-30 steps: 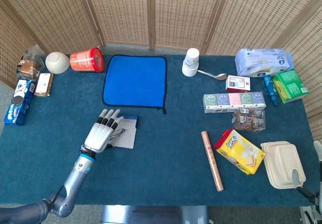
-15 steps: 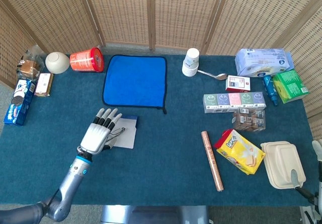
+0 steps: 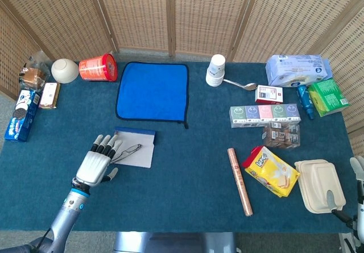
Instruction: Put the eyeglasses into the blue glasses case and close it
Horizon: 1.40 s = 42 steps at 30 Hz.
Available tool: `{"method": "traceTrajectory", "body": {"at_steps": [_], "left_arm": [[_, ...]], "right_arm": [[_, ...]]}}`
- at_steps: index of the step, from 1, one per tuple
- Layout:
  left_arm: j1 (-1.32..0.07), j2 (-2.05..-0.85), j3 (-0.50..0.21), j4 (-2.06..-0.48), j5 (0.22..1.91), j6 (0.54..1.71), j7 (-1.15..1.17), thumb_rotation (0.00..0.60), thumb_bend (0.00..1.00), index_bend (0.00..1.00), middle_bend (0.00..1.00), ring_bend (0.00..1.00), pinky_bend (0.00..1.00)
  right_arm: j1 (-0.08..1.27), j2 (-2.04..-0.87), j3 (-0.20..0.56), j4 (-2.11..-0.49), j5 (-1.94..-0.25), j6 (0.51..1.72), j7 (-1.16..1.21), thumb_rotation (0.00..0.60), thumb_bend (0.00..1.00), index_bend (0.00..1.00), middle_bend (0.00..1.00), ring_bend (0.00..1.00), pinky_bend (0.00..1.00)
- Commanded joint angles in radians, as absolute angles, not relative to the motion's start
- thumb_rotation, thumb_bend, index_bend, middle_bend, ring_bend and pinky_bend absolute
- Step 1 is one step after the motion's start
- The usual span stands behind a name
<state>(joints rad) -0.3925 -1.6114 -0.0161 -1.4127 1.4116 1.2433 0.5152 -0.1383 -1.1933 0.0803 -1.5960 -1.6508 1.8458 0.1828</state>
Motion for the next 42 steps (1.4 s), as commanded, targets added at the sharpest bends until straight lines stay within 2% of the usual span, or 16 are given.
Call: {"method": "traceTrajectory", "body": {"at_steps": [1,18,42], "left_arm": [[-0.392,-1.623,-0.022,-1.393,1.404,1.242,0.518,0.448,0.30,0.00,0.00,0.00,0.00],[-0.423,-1.688,-0.080,-1.292,1.380,1.221,0.449,0.450,0.30,0.00,0.00,0.00,0.00],[-0.436,-1.679,-0.129,-1.270,1.337,1.221,0.407,0.449,0.30,0.00,0.00,0.00,0.00]], "right_arm": [[-0.139,-1.193,0.081,-1.596,-1.649,1.847,0.182,0.600,0.38,0.00,0.05,0.00,0.08],[-0.147,-1.189,0.079,-1.600,-1.641,1.849,0.175,0.600,0.38,0.00,0.05,0.00,0.09],[-0.153,-1.190,0.078,-1.611,-1.642,1.852,0.160,0.600,0.38,0.00,0.05,0.00,0.09]]}}
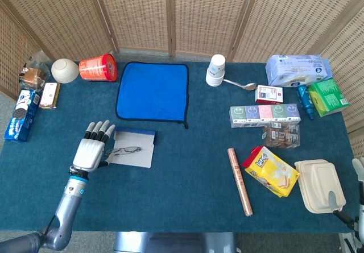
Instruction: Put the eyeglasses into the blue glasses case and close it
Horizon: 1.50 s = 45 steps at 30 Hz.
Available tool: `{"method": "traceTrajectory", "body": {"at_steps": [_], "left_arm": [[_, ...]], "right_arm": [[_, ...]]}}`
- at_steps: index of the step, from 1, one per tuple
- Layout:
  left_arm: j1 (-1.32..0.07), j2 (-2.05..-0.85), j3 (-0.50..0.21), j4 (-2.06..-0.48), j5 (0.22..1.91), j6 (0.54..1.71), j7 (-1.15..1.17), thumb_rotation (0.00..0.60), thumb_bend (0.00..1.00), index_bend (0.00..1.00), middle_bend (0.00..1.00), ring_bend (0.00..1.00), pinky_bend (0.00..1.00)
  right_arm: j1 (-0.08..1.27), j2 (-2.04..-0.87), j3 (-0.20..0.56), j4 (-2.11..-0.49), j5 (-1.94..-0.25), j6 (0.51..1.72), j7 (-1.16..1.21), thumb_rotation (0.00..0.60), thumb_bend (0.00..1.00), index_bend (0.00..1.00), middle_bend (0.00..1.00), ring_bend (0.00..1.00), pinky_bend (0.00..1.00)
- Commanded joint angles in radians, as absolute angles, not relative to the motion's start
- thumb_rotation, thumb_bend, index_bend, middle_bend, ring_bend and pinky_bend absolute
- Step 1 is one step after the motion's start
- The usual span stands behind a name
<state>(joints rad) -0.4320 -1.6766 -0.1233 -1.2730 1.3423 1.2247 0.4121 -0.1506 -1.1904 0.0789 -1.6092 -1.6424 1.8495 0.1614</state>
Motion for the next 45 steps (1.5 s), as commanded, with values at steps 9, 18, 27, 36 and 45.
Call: {"method": "traceTrajectory", "body": {"at_steps": [9,18,27,36,45], "left_arm": [[-0.436,-1.668,-0.127,-1.278,1.349,1.238,0.393,0.448,0.30,0.00,0.00,0.00,0.00],[-0.410,-1.633,-0.090,-1.305,1.366,1.255,0.398,0.451,0.30,0.00,0.00,0.00,0.00],[-0.412,-1.633,-0.093,-1.282,1.328,1.218,0.410,0.448,0.30,0.00,0.00,0.00,0.00],[-0.442,-1.663,-0.133,-1.241,1.298,1.188,0.387,0.448,0.30,0.00,0.00,0.00,0.00],[-0.476,-1.686,-0.167,-1.210,1.263,1.155,0.388,0.451,0.30,0.00,0.00,0.00,0.00]], "right_arm": [[-0.161,-1.189,0.078,-1.623,-1.643,1.861,0.147,0.600,0.38,0.00,0.05,0.00,0.09],[-0.152,-1.188,0.079,-1.625,-1.652,1.852,0.144,0.600,0.37,0.00,0.05,0.00,0.09],[-0.156,-1.190,0.078,-1.620,-1.650,1.857,0.152,0.600,0.37,0.00,0.05,0.00,0.09],[-0.166,-1.191,0.077,-1.622,-1.644,1.866,0.147,0.600,0.38,0.00,0.05,0.00,0.09],[-0.180,-1.192,0.075,-1.623,-1.638,1.878,0.146,0.600,0.37,0.00,0.05,0.00,0.09]]}}
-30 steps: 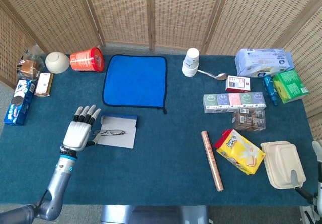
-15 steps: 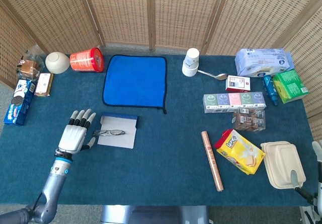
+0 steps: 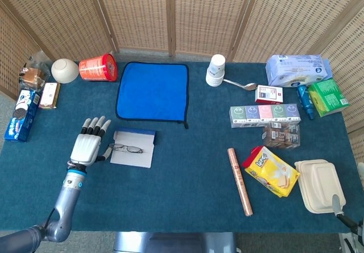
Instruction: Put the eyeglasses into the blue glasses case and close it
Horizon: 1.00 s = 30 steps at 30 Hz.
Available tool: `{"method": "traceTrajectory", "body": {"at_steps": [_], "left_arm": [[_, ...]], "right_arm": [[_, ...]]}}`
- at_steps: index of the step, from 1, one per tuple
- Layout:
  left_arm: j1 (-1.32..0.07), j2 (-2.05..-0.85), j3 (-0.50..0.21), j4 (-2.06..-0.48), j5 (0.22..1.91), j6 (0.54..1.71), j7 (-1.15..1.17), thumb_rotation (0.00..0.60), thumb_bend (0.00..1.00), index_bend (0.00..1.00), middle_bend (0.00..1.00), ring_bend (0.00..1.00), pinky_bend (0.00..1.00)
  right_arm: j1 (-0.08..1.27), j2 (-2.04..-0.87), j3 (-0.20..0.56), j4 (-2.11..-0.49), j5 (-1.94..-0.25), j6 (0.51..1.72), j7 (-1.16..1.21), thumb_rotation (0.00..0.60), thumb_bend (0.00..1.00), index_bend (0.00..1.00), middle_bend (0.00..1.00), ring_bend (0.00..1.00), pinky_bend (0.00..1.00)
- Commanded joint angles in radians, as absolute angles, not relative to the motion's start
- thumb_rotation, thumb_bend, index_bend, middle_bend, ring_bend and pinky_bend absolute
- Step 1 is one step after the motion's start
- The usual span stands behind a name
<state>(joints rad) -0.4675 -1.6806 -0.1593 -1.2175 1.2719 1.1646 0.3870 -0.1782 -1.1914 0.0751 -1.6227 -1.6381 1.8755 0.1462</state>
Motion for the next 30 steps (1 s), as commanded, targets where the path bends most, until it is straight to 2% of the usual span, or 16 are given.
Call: {"method": "traceTrajectory", "body": {"at_steps": [1,9,30], "left_arm": [[-0.481,-1.688,-0.171,-1.208,1.261,1.152,0.386,0.451,0.30,0.00,0.00,0.00,0.00],[-0.535,-1.712,-0.217,-1.184,1.231,1.119,0.384,0.450,0.30,0.00,0.00,0.00,0.00],[-0.617,-1.754,-0.253,-1.112,1.157,1.044,0.403,0.452,0.30,0.00,0.00,0.00,0.00]], "right_arm": [[-0.182,-1.192,0.074,-1.623,-1.637,1.879,0.146,0.600,0.37,0.00,0.05,0.00,0.09],[-0.196,-1.192,0.071,-1.627,-1.638,1.892,0.138,0.600,0.37,0.00,0.05,0.00,0.09],[-0.212,-1.189,0.070,-1.630,-1.643,1.903,0.133,0.600,0.37,0.00,0.05,0.00,0.09]]}}
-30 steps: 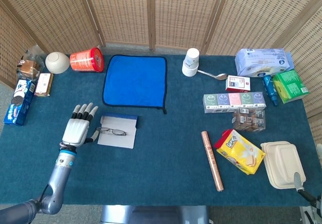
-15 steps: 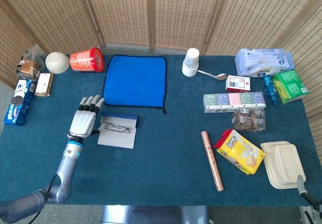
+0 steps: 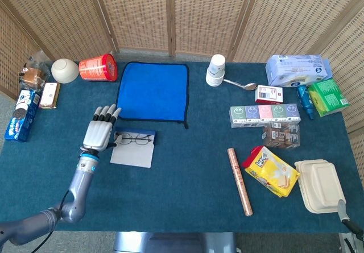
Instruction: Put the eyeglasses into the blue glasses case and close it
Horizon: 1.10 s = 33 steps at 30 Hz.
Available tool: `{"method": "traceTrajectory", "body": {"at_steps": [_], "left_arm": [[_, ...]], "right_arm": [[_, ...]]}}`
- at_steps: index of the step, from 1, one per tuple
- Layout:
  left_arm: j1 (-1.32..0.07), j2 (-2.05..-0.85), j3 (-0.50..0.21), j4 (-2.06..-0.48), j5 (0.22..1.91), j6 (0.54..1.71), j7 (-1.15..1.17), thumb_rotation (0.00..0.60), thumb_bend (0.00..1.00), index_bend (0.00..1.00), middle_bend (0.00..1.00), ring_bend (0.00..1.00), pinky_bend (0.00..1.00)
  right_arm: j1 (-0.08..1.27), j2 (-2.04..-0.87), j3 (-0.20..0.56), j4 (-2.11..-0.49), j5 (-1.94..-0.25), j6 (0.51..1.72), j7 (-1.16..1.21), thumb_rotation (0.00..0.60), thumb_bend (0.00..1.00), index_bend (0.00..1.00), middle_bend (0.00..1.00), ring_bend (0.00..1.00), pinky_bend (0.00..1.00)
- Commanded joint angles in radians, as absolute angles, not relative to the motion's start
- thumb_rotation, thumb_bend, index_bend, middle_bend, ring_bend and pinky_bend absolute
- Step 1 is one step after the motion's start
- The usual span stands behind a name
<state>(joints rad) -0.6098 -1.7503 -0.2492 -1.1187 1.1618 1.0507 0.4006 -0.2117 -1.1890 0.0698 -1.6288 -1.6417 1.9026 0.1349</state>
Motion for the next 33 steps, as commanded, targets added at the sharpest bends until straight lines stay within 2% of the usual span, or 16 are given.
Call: {"method": "traceTrajectory", "body": {"at_steps": [1,8,13,22,33], "left_arm": [[-0.622,-1.755,-0.254,-1.110,1.155,1.040,0.404,0.450,0.30,0.00,0.00,0.00,0.00],[-0.628,-1.749,-0.239,-1.128,1.177,1.052,0.393,0.448,0.30,0.00,0.00,0.00,0.00],[-0.588,-1.690,-0.196,-1.229,1.218,1.086,0.349,0.447,0.30,0.00,0.00,0.00,0.00],[-0.586,-1.542,-0.163,-1.404,1.200,0.965,0.248,0.422,0.30,0.00,0.00,0.00,0.00],[-0.644,-1.557,-0.169,-1.372,1.128,0.880,0.286,0.425,0.30,0.00,0.00,0.00,0.00]], "right_arm": [[-0.212,-1.189,0.070,-1.631,-1.644,1.904,0.132,0.600,0.37,0.00,0.05,0.00,0.09],[-0.217,-1.186,0.071,-1.635,-1.643,1.909,0.129,0.600,0.37,0.00,0.05,0.00,0.09],[-0.213,-1.187,0.072,-1.632,-1.645,1.900,0.133,0.600,0.37,0.00,0.05,0.00,0.09],[-0.200,-1.197,0.075,-1.628,-1.646,1.882,0.132,0.600,0.37,0.00,0.05,0.00,0.09],[-0.207,-1.195,0.078,-1.624,-1.636,1.888,0.136,0.600,0.37,0.00,0.05,0.00,0.09]]}}
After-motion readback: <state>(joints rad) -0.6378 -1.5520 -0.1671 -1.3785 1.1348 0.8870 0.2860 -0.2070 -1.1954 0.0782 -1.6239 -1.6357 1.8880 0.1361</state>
